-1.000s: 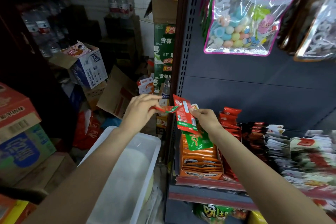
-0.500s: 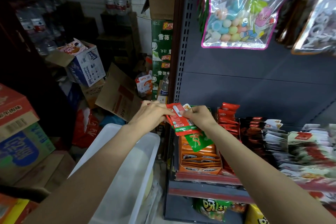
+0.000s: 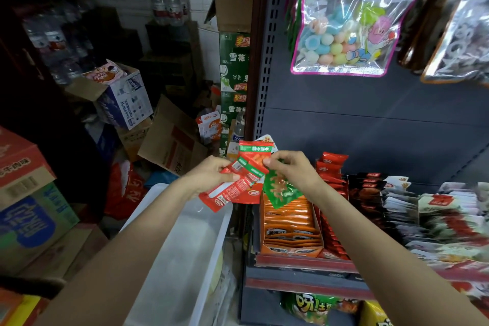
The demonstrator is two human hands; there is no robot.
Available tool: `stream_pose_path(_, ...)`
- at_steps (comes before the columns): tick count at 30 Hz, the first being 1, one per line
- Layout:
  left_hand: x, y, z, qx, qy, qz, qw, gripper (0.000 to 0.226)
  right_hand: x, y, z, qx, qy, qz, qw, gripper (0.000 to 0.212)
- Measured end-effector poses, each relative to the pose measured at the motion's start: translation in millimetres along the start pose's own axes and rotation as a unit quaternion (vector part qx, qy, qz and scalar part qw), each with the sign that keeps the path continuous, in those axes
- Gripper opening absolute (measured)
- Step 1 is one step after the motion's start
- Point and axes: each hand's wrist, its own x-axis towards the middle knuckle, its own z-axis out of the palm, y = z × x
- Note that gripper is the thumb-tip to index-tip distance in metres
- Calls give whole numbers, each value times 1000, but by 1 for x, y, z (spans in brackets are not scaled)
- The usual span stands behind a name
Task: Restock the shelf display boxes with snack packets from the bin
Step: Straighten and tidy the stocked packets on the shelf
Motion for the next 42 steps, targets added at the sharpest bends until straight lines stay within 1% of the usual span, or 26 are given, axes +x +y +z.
stream_pose_path(1, -1, -1, 0, -42, 13, 1, 999, 22, 1, 2, 0, -7, 23, 1, 1000, 20)
stream_pose_path(2, -1, -3, 0, -87, 47, 7, 995, 24, 3, 3, 0, -18, 48, 5, 999, 23)
stream_pose_path(3, -1, -5, -2, -124, 104, 15, 987, 23, 4, 5, 0, -23, 74, 11, 997, 25)
stream_pose_path(4, 1, -7, -4, -138, 173, 26, 975, 21, 4, 5, 1, -19, 98, 19, 995, 26)
stream_pose_path(6, 2, -10, -8, -101, 283, 65, 952, 17, 5, 5, 2, 17, 120, 44, 992, 26)
stream_pose_path(8, -1, -9, -2, -5, 348, 144, 926, 18, 5, 5, 6, 34, 106, 74, 991, 25)
stream_pose_path(9, -2, -9, 3, 56, 361, 200, 909, 20, 5, 4, 9, 42, 98, 88, 990, 24)
stream_pose_path(11, -1, -10, 14, 234, 338, 315, 855, 24, 8, 2, 17, 80, 86, 105, 988, 24)
stream_pose_path(12, 1, -13, 19, 327, 325, 354, 814, 29, 9, 0, 21, 107, 82, 109, 985, 26)
stream_pose_path(13, 5, -17, 23, 390, 312, 378, 780, 35, 10, -1, 23, 132, 77, 112, 982, 28)
stream_pose_path(14, 6, -20, 25, 420, 297, 383, 767, 40, 10, -2, 25, 152, 73, 114, 979, 30)
stream_pose_path(15, 7, -23, 26, 427, 284, 379, 771, 42, 10, -2, 26, 165, 71, 114, 977, 31)
stream_pose_path(16, 6, -24, 28, 422, 268, 366, 785, 42, 9, -2, 27, 173, 70, 111, 976, 31)
stream_pose_path(17, 6, -27, 29, 409, 248, 345, 807, 41, 9, 0, 27, 175, 66, 107, 977, 30)
stream_pose_path(18, 6, -29, 30, 382, 218, 314, 841, 40, 9, 1, 27, 170, 61, 101, 978, 31)
stream_pose_path(20, 4, -28, 29, 254, 161, 253, 920, 39, 9, 3, 25, 156, 57, 89, 982, 29)
stream_pose_path(21, 3, -27, 28, 180, 132, 225, 948, 39, 9, 4, 24, 157, 56, 83, 983, 27)
stream_pose_path(22, 2, -24, 26, 119, 112, 208, 964, 38, 8, 5, 23, 161, 54, 80, 982, 25)
stream_pose_path(25, 0, -17, 25, 38, 90, 195, 976, 33, 7, 6, 21, 155, 30, 65, 985, 22)
stream_pose_path(26, 0, -16, 24, 23, 99, 185, 978, 36, 7, 4, 21, 136, 26, 57, 989, 22)
stream_pose_path(28, 4, -16, 21, -10, 153, 162, 975, 48, 7, 2, 19, 105, 36, 48, 993, 24)
stream_pose_path(29, 6, -15, 19, -34, 178, 147, 972, 49, 7, 0, 17, 101, 46, 49, 993, 24)
stream_pose_path(31, 9, -16, 13, -89, 197, 123, 969, 36, 7, -1, 11, 100, 59, 55, 992, 23)
stream_pose_path(34, 11, -17, 8, -117, 190, 102, 969, 19, 7, -1, 6, 89, 69, 62, 992, 22)
stream_pose_path(39, 7, -14, 12, -193, 184, 60, 962, 20, 6, -3, 9, 81, 83, 61, 991, 23)
stream_pose_path(42, 6, -11, 13, -200, 173, 52, 963, 19, 6, -4, 12, 70, 107, 49, 991, 23)
